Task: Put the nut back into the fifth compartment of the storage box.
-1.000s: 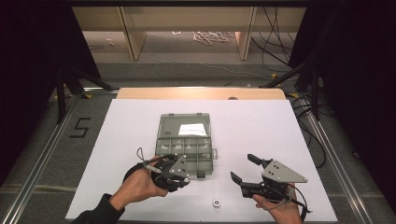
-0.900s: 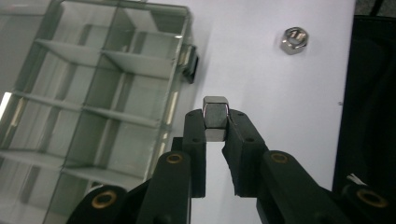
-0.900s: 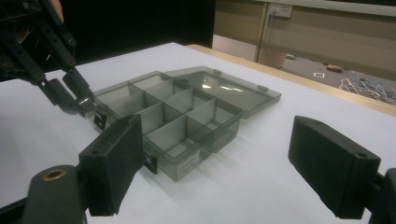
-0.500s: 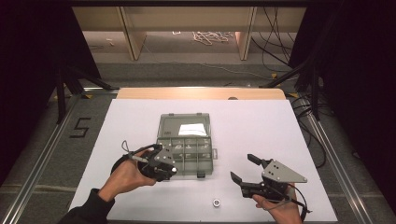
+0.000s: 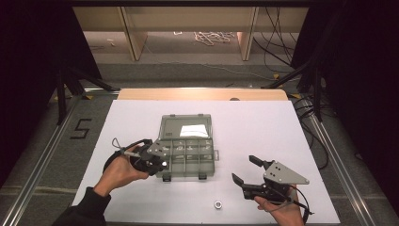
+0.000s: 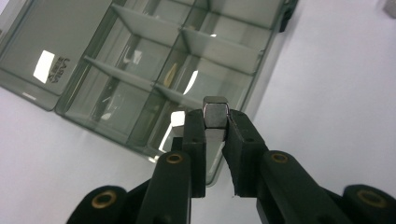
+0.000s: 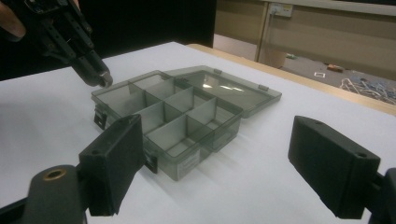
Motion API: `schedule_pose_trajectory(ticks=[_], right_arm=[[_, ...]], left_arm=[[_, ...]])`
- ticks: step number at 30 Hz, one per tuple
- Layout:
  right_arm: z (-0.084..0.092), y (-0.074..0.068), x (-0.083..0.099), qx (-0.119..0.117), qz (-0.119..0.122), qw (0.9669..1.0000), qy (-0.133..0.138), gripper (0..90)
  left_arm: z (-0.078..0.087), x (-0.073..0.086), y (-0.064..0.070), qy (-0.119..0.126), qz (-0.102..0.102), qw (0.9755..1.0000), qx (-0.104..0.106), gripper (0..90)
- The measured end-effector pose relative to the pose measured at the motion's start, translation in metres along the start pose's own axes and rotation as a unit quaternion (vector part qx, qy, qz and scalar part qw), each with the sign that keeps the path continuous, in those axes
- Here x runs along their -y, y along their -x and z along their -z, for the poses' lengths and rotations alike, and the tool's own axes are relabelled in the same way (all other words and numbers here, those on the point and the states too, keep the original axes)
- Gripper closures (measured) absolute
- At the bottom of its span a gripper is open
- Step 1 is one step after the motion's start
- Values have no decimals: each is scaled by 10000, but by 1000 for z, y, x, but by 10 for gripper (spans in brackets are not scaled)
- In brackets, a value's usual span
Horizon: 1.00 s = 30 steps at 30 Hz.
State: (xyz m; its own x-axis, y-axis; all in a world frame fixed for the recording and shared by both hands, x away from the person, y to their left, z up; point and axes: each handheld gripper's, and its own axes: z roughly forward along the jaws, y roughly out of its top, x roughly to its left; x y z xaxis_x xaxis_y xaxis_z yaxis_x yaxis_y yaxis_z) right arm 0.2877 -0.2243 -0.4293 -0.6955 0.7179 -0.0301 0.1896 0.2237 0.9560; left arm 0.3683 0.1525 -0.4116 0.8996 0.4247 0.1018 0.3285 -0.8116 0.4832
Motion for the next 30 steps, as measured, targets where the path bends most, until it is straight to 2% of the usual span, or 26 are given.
schedule_pose_trajectory(ticks=[3, 7, 10, 15, 26, 30], right_arm=[[0, 0, 0, -22, 10, 10000, 25, 191], [-1, 0, 0, -25, 11, 10000, 27, 191], [0, 0, 0, 0, 12, 10000, 2, 191], [0, 0, 0, -7, 12, 10000, -6, 191], [0, 0, 0, -6, 17, 10000, -6, 191], [0, 0, 0, -32, 18, 10000, -10, 191]], left_arm=[[-3, 2, -3, -66, 44, 10000, 11, 783], [-7, 5, -7, -122, 109, 9998, -79, 782], [-8, 6, -8, -94, 150, 9998, -80, 782], [-11, 6, -9, -168, 82, 9998, -57, 782], [-18, 4, -10, -209, 116, 9997, -91, 782], [-20, 4, -10, -310, 94, 9995, -70, 781]])
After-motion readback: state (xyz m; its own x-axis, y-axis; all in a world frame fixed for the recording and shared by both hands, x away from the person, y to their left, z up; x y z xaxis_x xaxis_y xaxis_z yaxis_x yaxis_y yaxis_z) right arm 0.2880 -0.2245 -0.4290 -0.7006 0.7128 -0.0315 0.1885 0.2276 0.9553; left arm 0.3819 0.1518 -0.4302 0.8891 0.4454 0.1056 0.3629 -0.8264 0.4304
